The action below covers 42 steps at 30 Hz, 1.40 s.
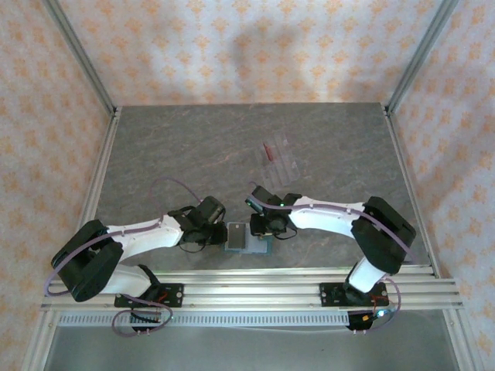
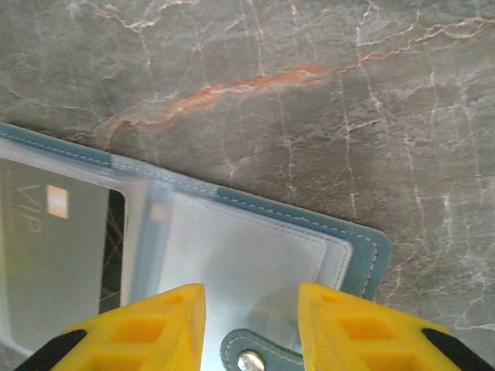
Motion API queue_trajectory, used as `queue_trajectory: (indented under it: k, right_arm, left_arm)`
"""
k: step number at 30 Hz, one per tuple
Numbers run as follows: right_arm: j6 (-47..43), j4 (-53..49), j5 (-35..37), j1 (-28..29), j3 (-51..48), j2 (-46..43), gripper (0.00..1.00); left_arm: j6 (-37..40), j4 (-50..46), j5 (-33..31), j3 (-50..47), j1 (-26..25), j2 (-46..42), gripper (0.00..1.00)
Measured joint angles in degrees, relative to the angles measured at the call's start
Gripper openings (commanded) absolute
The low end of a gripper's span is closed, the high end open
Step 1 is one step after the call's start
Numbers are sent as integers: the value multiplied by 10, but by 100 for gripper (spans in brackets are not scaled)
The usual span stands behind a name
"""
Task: Put the credit cards into the card holder
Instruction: Flip over the card slot in the card holder.
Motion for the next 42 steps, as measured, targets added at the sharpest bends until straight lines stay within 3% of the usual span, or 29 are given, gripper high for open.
queue_trajectory:
  k: [10,42]
  right_arm:
    - [-7,-13,50,31,26,39,36]
    - [-11,-90,146,64,83,64,0]
  left_arm:
    - [0,0,0,0,0,0,19]
    - [-4,8,0,-4,0,0,19]
